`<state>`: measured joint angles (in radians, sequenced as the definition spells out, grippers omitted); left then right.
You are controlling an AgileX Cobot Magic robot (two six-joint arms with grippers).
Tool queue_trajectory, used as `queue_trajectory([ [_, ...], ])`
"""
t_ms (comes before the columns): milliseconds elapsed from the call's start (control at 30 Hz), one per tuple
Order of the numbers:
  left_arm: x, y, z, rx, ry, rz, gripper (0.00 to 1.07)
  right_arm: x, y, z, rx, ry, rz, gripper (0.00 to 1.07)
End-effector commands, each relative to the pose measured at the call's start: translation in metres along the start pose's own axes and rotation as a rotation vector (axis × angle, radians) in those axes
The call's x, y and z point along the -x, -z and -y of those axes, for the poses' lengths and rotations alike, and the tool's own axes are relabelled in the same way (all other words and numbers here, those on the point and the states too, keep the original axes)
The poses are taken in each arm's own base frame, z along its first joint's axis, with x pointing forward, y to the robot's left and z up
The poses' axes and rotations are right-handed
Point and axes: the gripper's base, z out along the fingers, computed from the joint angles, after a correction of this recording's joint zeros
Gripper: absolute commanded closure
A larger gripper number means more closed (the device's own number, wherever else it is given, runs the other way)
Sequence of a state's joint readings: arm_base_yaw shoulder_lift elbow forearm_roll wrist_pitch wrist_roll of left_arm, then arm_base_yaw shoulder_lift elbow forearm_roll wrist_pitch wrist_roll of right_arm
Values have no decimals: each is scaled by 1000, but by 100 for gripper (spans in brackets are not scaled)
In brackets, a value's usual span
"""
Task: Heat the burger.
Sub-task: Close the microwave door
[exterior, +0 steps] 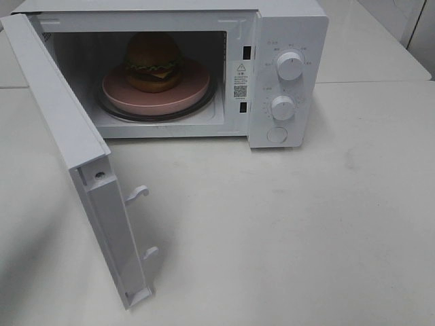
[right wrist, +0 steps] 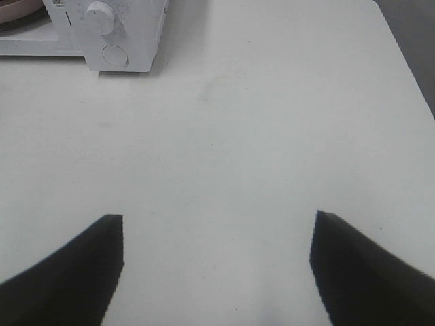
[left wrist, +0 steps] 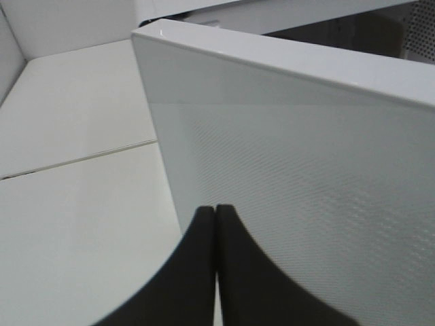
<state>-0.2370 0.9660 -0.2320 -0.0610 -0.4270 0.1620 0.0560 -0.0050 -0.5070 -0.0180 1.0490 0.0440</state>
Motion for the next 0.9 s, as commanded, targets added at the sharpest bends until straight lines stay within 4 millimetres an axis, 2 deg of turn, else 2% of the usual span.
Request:
queue_trajectory([
  [33,-3,-7,14,-92,0,17,107,-1,3,0,-6,6,35,32],
  [433,-17,-24,51,-330,-22,-1,107,-1,3,0,-6,6,35,32],
  [700,-23,-31,63,-384,-4,11,107,-1,3,0,-6,6,35,32],
  [900,-27,-46,69,-397,39,30,107,-1,3,0,-6,6,35,32],
])
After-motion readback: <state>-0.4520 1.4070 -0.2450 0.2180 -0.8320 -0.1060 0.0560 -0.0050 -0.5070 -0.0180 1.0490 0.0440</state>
